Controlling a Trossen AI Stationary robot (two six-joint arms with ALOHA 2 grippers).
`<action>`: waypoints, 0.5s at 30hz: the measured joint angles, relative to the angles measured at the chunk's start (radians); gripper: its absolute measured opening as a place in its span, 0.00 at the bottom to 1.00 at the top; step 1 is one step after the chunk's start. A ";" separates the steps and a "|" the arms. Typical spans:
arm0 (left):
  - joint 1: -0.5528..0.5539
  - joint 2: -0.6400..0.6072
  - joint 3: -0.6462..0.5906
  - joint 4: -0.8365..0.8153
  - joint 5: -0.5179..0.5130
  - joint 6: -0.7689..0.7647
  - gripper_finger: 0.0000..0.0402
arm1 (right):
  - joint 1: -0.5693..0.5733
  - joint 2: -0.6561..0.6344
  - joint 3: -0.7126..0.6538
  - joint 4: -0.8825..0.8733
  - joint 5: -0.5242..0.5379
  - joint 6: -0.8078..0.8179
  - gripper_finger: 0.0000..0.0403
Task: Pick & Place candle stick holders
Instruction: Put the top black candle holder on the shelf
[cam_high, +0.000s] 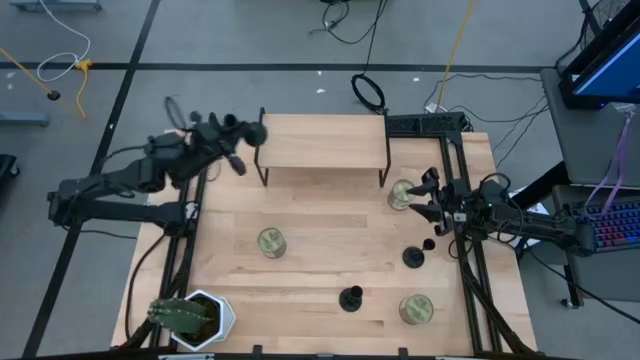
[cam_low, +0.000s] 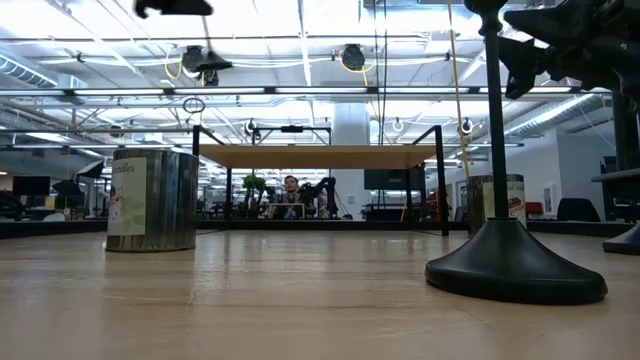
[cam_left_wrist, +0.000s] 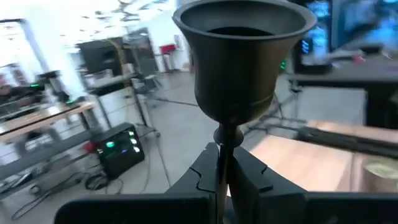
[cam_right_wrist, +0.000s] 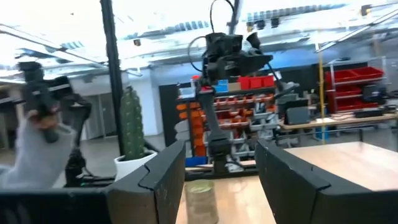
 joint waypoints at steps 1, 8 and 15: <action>0.007 0.040 0.021 0.000 0.008 0.002 0.03 | 0.000 0.003 0.000 0.001 0.010 0.000 0.46; 0.149 0.322 0.181 -0.062 0.033 -0.076 0.03 | 0.000 0.041 0.000 -0.006 0.013 0.008 0.46; 0.332 0.467 0.216 -0.086 0.329 -0.167 0.03 | 0.000 0.074 0.000 -0.042 0.012 0.008 0.46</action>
